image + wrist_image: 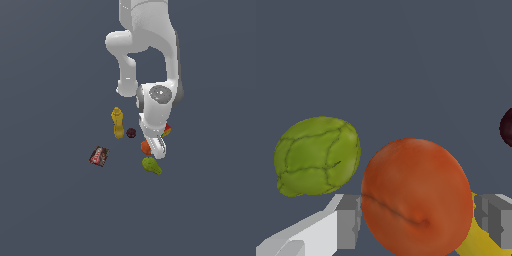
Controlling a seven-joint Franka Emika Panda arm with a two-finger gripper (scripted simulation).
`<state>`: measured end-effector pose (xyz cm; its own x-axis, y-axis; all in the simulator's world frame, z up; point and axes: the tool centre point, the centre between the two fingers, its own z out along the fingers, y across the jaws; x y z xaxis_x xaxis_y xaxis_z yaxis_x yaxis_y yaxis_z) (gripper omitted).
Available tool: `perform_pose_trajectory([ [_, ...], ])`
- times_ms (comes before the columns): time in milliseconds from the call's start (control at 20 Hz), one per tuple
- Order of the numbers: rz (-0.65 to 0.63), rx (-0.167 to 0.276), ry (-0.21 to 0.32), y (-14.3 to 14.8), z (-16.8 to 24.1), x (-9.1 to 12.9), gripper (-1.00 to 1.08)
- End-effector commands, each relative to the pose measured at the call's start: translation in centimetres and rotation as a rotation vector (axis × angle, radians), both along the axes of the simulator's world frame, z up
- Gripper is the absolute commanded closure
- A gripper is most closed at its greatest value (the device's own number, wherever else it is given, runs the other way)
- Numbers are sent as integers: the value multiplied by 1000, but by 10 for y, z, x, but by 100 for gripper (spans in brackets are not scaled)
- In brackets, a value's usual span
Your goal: Pick up a designated object from a clutter of objects.
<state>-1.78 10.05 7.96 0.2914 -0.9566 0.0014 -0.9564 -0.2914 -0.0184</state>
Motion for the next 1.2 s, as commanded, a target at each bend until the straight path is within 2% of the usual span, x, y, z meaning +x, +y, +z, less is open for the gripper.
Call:
perform_pose_trajectory([
  [0,0,0,-2,-1,13,-2,108],
  [350,0,0,2,-6,64,-13,108],
  [1150,-2,-3,13,-19,219,-42,108],
])
